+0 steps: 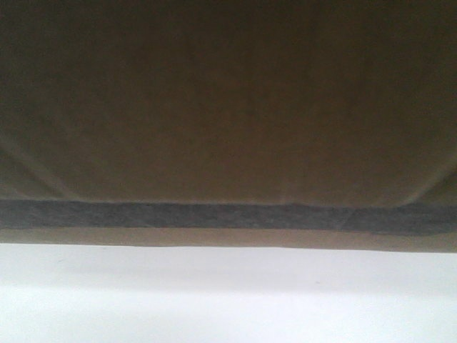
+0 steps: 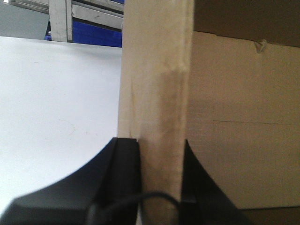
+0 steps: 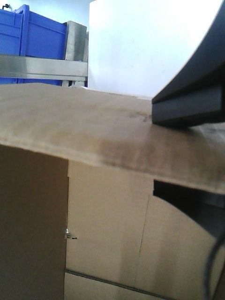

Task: Grab box from left shelf to table start
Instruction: 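Lower the held box with both grippers onto the white table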

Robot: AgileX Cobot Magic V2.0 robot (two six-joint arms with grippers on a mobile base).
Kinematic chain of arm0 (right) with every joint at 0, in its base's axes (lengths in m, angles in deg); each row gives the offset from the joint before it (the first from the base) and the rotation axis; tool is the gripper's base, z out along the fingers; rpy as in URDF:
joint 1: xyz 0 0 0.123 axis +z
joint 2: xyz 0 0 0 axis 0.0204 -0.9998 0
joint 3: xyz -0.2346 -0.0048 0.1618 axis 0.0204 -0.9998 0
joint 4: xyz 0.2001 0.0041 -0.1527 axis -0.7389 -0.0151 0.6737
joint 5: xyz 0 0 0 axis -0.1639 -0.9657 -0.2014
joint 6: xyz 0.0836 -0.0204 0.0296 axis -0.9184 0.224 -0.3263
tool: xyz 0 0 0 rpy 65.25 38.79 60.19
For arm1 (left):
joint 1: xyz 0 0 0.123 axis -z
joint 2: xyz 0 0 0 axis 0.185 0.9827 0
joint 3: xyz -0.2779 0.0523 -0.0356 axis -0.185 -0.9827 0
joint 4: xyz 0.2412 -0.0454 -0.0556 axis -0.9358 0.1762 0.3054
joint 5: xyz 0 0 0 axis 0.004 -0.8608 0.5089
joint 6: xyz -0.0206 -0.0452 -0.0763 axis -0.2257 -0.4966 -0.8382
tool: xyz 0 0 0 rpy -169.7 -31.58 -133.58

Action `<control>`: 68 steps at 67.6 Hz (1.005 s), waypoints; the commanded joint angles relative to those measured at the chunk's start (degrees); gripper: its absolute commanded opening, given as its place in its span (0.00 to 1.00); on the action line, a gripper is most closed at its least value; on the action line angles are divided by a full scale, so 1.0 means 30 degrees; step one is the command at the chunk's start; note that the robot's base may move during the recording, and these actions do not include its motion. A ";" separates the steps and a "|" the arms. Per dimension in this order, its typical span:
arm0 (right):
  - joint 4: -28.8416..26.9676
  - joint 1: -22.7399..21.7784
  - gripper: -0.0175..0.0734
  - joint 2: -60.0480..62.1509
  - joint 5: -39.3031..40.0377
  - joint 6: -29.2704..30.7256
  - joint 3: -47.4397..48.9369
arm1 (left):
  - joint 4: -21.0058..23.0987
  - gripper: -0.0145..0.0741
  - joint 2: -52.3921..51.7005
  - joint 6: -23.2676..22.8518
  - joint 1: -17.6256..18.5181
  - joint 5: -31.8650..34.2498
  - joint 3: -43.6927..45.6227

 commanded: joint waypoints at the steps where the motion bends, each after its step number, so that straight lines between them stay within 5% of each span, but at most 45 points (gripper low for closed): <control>1: 0.0993 -0.0074 0.26 -0.1377 0.2617 0.0089 0.1044 | -0.0298 0.06 0.0713 -0.0551 0.0012 0.3648 0.1391; 20: 0.0993 -0.0074 0.26 -0.8693 0.0541 0.0208 0.5343 | -0.1365 0.06 0.6612 -0.0551 0.0012 -0.0485 0.5566; 31: 0.0993 -0.0074 0.26 -1.2955 0.0059 0.0929 0.7197 | -0.1365 0.06 0.9605 -0.0551 -0.0296 0.0818 0.6188; 53: 0.0993 -0.0074 0.26 -1.7795 0.1506 0.1516 0.7266 | -0.0433 0.06 1.4292 -0.0390 -0.4187 0.2660 0.6223; 68: 0.0993 -0.0074 0.26 -1.8649 0.2009 0.1516 0.7266 | 0.0133 0.06 1.6439 0.0764 -0.5237 0.3152 0.6223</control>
